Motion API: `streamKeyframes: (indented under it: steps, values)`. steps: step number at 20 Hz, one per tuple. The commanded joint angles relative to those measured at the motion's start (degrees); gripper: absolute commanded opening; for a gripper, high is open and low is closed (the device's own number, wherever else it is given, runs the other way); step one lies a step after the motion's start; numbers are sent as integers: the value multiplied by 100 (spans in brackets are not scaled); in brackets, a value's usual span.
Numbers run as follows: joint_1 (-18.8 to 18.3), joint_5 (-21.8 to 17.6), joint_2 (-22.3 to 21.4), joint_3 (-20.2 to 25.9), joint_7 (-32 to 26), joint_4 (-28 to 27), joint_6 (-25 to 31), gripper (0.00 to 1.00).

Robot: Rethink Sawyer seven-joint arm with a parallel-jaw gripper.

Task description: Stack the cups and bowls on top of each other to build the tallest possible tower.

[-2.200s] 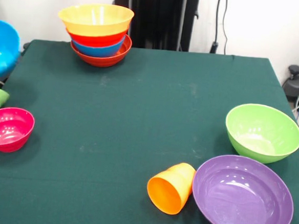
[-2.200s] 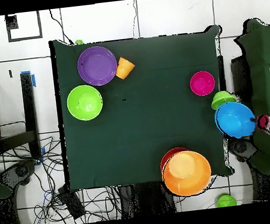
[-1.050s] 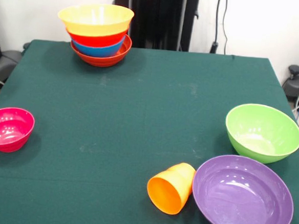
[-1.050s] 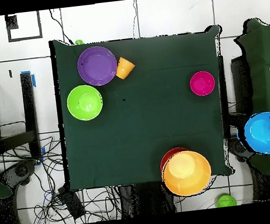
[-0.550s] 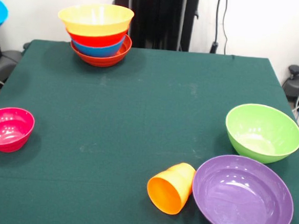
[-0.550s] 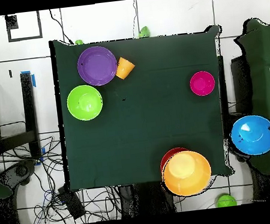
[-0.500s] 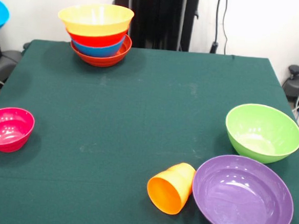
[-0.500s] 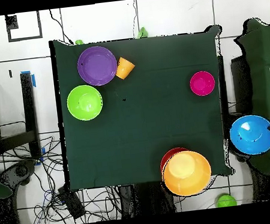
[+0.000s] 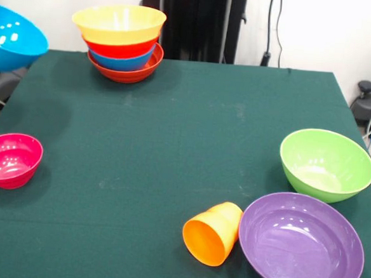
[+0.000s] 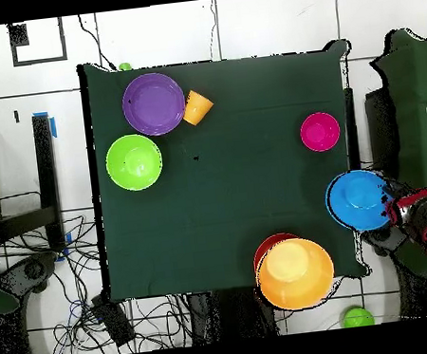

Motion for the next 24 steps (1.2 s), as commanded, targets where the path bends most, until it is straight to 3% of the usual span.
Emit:
streamKeyframes:
  steps: [1,7,11,13,18,21,24]
  values:
    - [878,-60,-502,-589,1326,646,-399,0]
    - [788,404,-851,-443,1092,830,-199,0]
    - [235,1560,-1151,335,878,1003,416,0]
    - [125,1983,-1131,491,794,890,712,0]
    - [289,2306,-930,275,303,302,1484,0]
    - [269,2617,-1119,279,476,413,1723,0]
    - [57,3128,-1495,479,969,1071,1587,0]
